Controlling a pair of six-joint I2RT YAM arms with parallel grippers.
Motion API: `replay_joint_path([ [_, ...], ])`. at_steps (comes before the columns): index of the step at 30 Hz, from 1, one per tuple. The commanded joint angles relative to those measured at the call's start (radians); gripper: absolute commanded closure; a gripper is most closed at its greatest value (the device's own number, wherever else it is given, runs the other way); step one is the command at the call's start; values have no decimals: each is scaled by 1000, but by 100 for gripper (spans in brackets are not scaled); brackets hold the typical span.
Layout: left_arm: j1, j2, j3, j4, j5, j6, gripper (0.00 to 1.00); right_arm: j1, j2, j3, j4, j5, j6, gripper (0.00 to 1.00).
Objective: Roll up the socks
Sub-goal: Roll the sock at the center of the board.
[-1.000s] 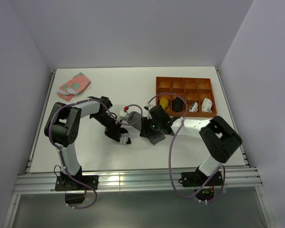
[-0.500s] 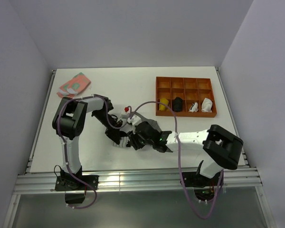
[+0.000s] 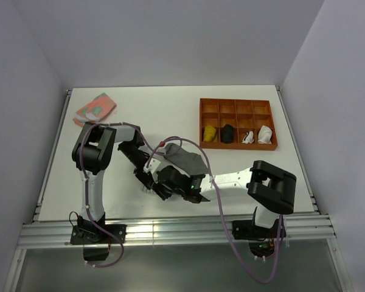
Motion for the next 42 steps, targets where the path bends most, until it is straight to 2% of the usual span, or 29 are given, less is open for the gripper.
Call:
replay_joint_path([
  [1,-10,43,10,37,-65,5,100,30,-20,52,93,28,-48,49],
  [9,-10,79,47,-4,-52,7,100,79,48,104,47,60,-86,49],
  [21,-10,122,74,-69,-43,36,100,85,137,119,30,105,-103,51],
  [23,-10,126,81,-70,-40,34,100,85,153,128,27,101,-103,53],
  [27,-10,123,88,-82,-33,43,98,85,205,156,-2,97,-102,66],
  [29,-10,122,96,-96,-28,50,98,84,217,161,-10,95,-100,67],
  [39,-10,117,101,-86,-20,44,96,85,220,122,-28,109,-57,62],
  [42,-10,120,97,-87,-23,47,96,85,194,99,-25,117,-49,56],
])
